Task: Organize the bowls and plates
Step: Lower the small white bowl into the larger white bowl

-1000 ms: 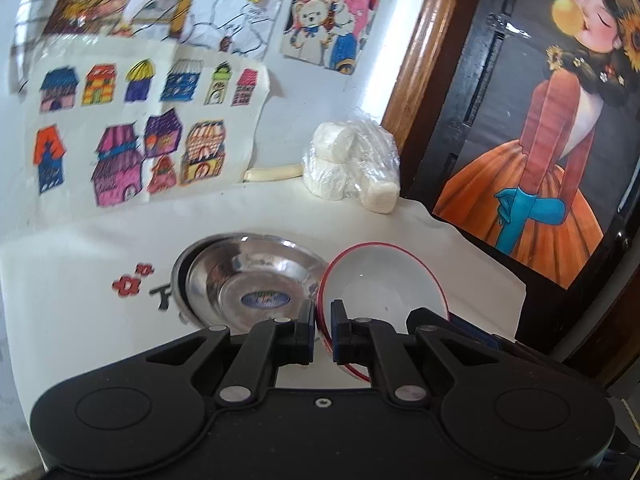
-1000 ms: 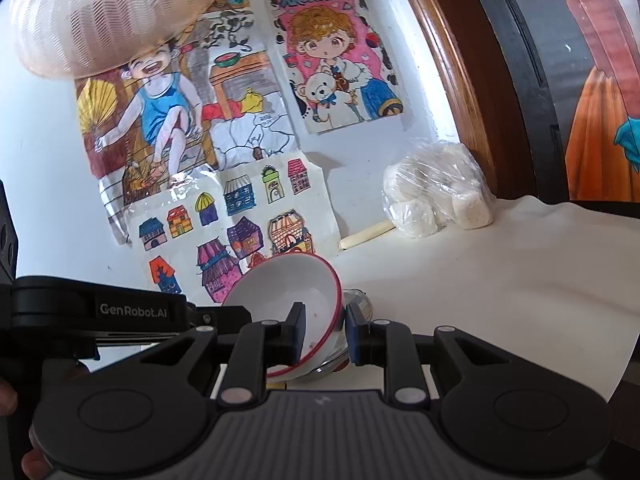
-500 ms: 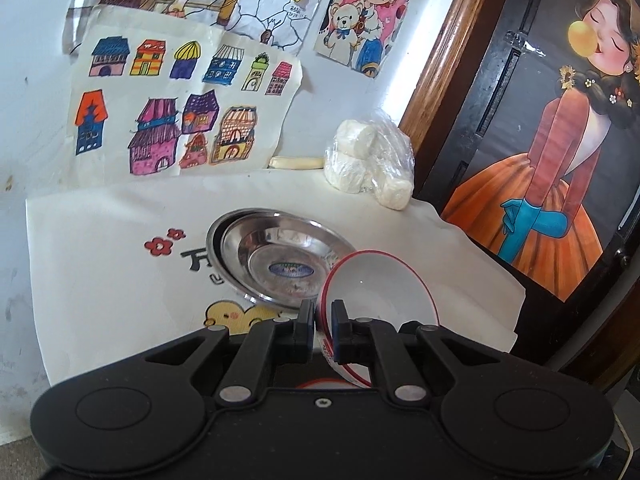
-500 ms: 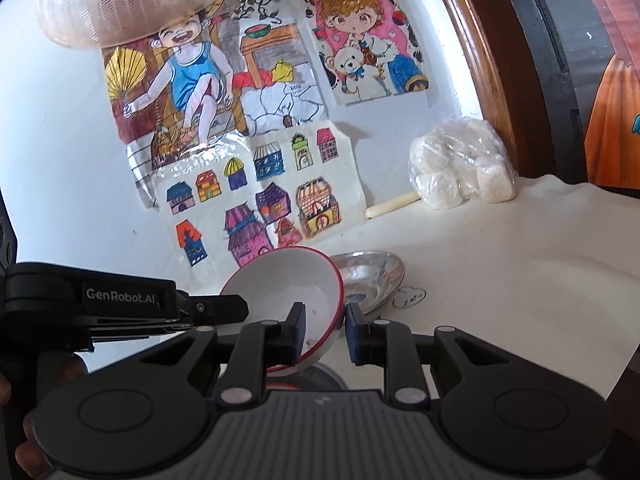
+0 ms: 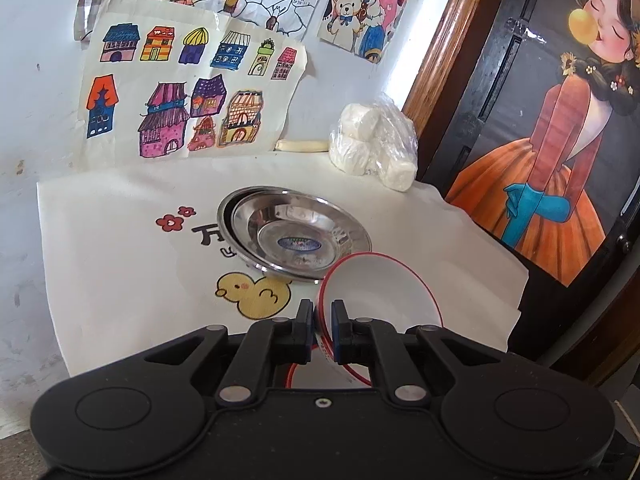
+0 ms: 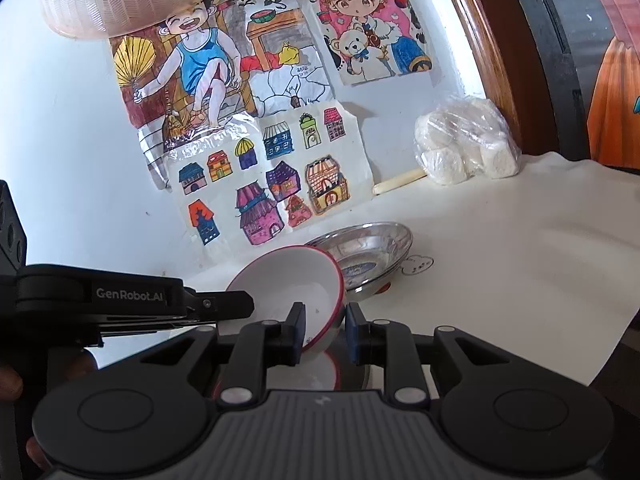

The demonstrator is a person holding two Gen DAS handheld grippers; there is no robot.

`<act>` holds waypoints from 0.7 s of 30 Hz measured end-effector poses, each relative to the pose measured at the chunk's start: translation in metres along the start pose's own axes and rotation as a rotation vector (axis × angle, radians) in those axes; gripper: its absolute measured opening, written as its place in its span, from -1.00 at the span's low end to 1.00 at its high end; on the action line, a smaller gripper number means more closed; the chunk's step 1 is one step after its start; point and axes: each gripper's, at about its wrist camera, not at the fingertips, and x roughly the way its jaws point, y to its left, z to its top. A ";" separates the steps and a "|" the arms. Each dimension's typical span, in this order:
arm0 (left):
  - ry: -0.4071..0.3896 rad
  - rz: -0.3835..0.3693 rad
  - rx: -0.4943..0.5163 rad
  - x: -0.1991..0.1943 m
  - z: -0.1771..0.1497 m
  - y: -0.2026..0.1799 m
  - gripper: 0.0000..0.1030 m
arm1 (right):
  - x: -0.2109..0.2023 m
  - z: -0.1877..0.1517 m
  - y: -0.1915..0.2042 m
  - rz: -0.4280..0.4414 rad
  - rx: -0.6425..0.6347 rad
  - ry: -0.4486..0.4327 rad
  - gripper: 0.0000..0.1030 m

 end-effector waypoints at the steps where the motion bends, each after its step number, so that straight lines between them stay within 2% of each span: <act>1: 0.003 0.002 0.001 -0.001 -0.001 0.000 -0.84 | -0.001 -0.001 0.001 0.001 -0.002 0.003 -0.53; 21: 0.056 0.005 -0.007 -0.014 -0.019 0.004 -0.83 | -0.015 -0.013 0.005 0.020 -0.001 0.050 -0.53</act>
